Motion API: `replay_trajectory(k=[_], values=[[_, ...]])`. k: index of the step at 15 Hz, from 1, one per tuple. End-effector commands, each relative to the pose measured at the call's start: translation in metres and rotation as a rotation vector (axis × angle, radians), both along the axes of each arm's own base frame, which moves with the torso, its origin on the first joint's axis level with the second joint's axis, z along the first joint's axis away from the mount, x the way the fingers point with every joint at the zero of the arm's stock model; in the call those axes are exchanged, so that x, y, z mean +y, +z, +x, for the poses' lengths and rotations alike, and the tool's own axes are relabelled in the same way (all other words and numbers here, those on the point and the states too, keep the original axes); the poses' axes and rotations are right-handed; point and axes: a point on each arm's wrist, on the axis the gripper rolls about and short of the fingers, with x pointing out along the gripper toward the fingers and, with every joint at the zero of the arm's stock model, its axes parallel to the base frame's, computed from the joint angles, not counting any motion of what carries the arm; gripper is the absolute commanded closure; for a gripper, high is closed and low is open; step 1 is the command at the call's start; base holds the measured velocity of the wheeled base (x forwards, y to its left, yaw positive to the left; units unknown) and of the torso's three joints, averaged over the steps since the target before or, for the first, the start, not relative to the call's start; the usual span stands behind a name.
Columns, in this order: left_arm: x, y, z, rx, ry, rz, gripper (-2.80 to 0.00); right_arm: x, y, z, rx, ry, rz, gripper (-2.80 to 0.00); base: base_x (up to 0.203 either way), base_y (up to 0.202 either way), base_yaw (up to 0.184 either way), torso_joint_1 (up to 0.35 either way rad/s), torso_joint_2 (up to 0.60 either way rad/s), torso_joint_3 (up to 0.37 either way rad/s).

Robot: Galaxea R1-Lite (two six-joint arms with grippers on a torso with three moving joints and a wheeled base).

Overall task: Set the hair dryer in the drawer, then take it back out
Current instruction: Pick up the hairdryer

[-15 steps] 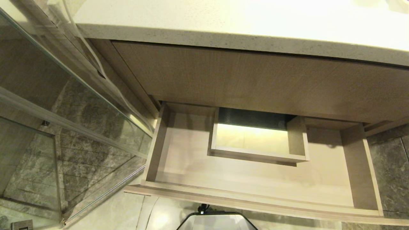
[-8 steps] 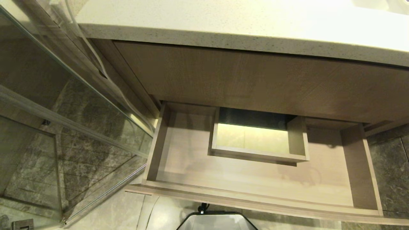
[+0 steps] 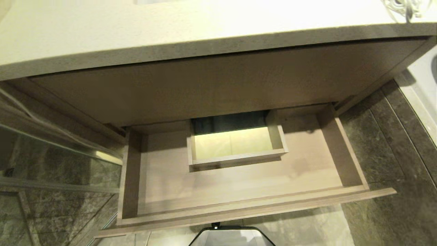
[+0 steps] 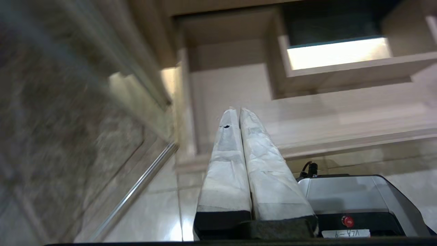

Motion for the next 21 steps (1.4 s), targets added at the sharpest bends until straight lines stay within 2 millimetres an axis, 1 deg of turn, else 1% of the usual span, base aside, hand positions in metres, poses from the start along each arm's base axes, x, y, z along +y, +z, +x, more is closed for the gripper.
replay_trajectory(k=[1, 3, 10, 13, 21], values=[[0.0, 0.0, 0.0, 0.0, 0.0, 0.0, 0.0, 0.0, -0.0118, 0.0003, -0.001, 0.001, -0.001, 0.0, 0.002, 0.011, -0.164, 0.003, 0.0, 0.001], [0.0, -0.0004, 0.0001, 0.001, 0.001, 0.0, 0.0, 0.0001, -0.0118, 0.0003, -0.001, 0.0, -0.001, 0.0, -0.003, 0.001, -0.089, -0.001, 0.0, 0.002], [0.0, -0.0001, 0.0, 0.0, 0.0, 0.0, 0.0, 0.0, -0.0118, 0.0003, -0.001, 0.002, 0.0, 0.0, 0.0, 0.0, 0.0, 0.006, -0.01, -0.005], [0.0, -0.0004, 0.0001, 0.001, 0.001, 0.0, 0.0, 0.0, -0.0118, 0.0003, -0.001, 0.002, 0.0, 0.0, 0.001, 0.0, 0.018, 0.211, -0.39, -0.192], [0.0, -0.0003, 0.0001, 0.001, 0.0, 0.0, 0.0, 0.0, -0.0118, 0.0003, -0.001, 0.002, 0.0, 0.0, -0.002, -0.01, 0.184, 0.274, -0.53, -0.26]])
